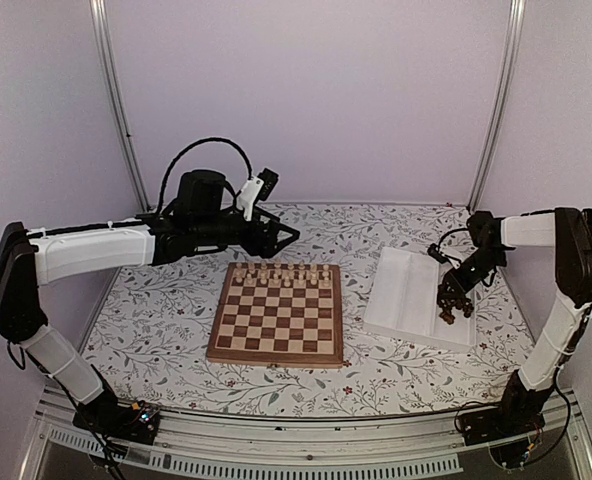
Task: Set up the chess pieces on the board
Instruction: Pick up the chess piece from the storage box, then place the chess piece on the chessboard.
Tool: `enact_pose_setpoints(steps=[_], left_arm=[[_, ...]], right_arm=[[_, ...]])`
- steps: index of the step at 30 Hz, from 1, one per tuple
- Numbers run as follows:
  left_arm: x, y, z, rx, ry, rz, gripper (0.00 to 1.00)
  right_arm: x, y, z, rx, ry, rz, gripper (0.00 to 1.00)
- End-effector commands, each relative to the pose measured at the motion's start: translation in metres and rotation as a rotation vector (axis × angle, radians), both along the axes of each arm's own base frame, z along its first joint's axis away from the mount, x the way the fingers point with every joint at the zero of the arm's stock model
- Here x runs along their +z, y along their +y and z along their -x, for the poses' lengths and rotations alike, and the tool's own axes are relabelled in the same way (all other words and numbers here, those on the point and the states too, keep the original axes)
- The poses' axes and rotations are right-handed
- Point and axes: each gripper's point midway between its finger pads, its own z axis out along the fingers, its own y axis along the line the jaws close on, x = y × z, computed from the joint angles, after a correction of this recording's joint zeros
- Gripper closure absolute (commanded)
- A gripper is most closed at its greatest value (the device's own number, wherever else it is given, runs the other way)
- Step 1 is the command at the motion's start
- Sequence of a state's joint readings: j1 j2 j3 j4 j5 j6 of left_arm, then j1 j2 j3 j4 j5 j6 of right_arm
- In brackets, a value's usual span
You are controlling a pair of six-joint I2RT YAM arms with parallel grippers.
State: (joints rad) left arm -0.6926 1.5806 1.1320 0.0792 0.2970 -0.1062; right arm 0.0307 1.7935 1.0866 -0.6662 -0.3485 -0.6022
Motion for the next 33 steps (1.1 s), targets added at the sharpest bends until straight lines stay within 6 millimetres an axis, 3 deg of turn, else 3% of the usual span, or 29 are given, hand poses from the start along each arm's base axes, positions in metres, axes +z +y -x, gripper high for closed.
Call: enact_pose_setpoints(steps=[1,7,15,18,24,29,33], left_arm=[[0.001,-0.009,0.004,-0.05,0.014,0.034,0.23],[-0.001,-0.026,0.015,-0.121,0.041,0.045,0.25],[0.019,-0.064,0.059,-0.345,0.043,0.091,0.26],[0.025,-0.058,0.055,-0.309,0.017,0.06,0.26],[0.048,-0.012,0.037,-0.125,-0.073,0.008,0.24],[0.066,0.021,0.035,-0.006,-0.102,0.039,0.23],[0.077,0.039,0.039,0.068,-0.096,0.081,0.23]], right_arm=[[0.032,0.004,0.004,0.011,-0.068,-0.026,0.85],[0.081,0.028,0.014,0.108,-0.209,-0.164,0.86],[0.146,0.094,0.051,0.393,-0.385,-0.467,0.86],[0.172,0.121,0.06,0.508,-0.477,-0.528,0.87],[0.212,0.175,0.068,0.713,-0.657,-0.602,0.88],[0.202,0.23,0.072,0.84,-0.643,-0.682,0.89],[0.172,0.277,0.082,0.909,-0.594,-0.734,0.9]])
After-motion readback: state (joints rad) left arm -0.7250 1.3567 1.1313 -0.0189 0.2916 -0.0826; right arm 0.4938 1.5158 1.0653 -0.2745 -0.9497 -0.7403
